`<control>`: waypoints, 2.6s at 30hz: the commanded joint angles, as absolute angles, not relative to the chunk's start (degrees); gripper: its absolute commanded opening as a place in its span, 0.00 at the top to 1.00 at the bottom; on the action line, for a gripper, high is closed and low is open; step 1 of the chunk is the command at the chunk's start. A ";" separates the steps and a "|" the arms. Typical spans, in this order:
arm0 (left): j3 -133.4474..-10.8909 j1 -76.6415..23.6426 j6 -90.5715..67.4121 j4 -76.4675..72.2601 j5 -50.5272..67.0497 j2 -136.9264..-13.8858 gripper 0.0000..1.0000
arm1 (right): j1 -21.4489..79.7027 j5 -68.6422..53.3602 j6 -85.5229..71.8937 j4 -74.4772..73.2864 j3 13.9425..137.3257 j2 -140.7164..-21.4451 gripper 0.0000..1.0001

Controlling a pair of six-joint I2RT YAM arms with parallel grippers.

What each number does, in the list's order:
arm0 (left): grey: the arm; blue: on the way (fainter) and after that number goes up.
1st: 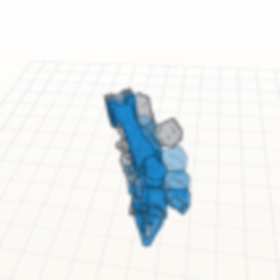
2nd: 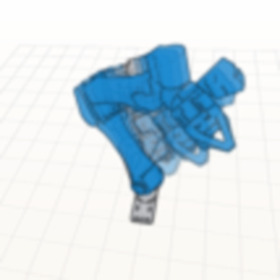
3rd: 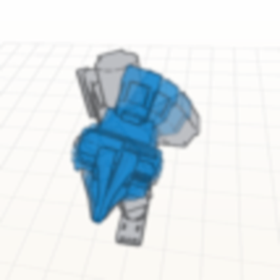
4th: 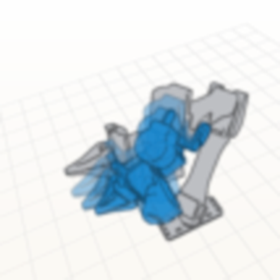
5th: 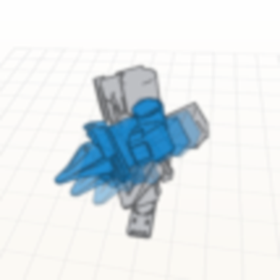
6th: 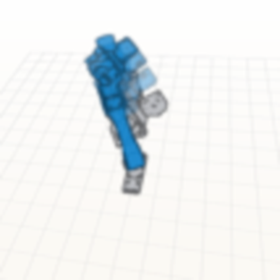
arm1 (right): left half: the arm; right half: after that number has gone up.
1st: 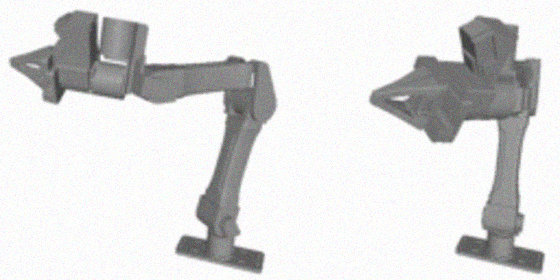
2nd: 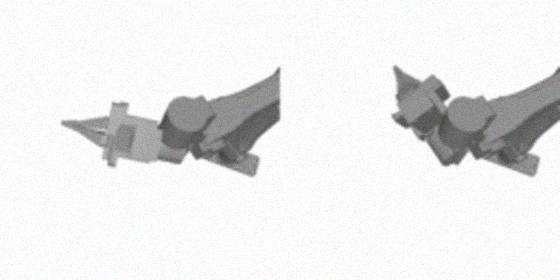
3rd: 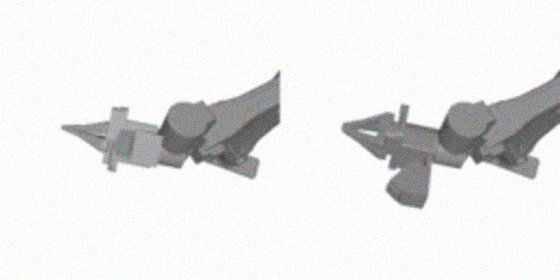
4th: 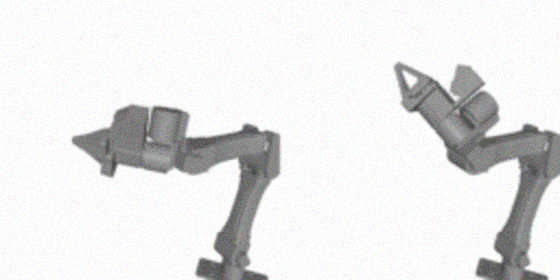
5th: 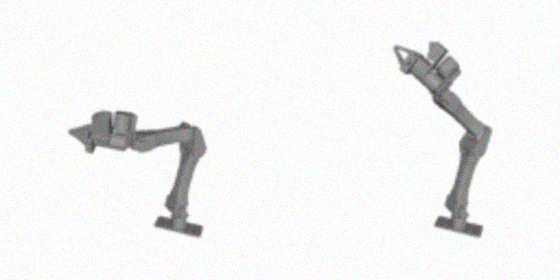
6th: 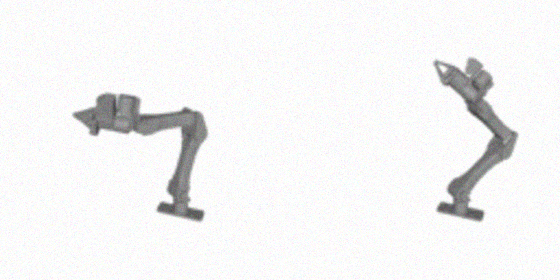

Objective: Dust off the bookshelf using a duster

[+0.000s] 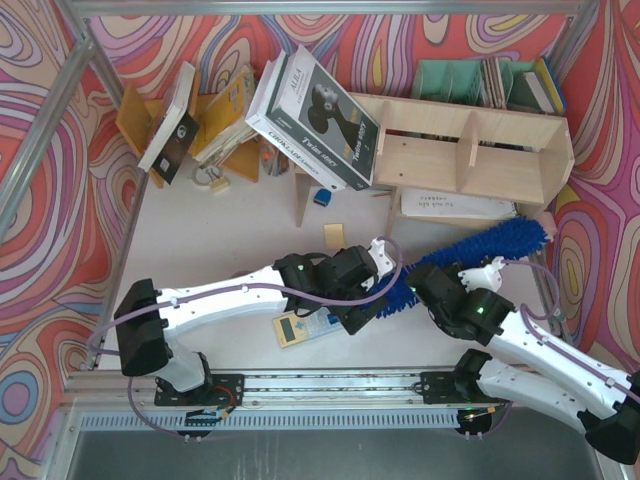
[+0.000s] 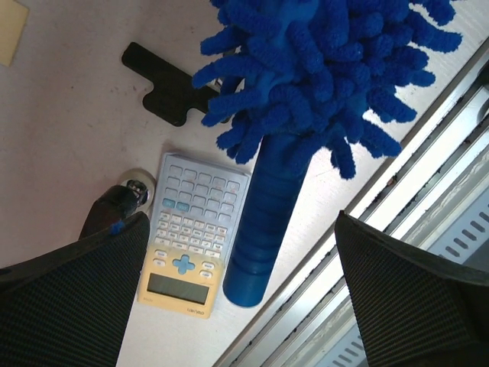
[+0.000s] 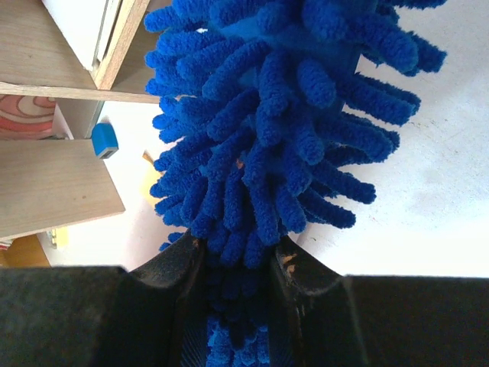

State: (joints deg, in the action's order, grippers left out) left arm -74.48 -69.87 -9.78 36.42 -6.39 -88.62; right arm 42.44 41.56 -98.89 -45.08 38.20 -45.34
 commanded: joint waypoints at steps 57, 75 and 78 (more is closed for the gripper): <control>-73.57 -84.52 -13.71 36.92 -24.31 -80.90 1.00 | 42.69 42.89 -33.76 -29.76 61.46 -35.90 0.10; -89.21 -82.28 -23.99 40.64 -48.50 -80.91 1.00 | 42.65 26.73 0.24 3.43 43.74 -26.73 0.04; -95.27 -80.23 -26.30 44.35 -51.74 -84.20 1.00 | 42.70 28.52 -3.01 6.27 39.37 -26.83 0.04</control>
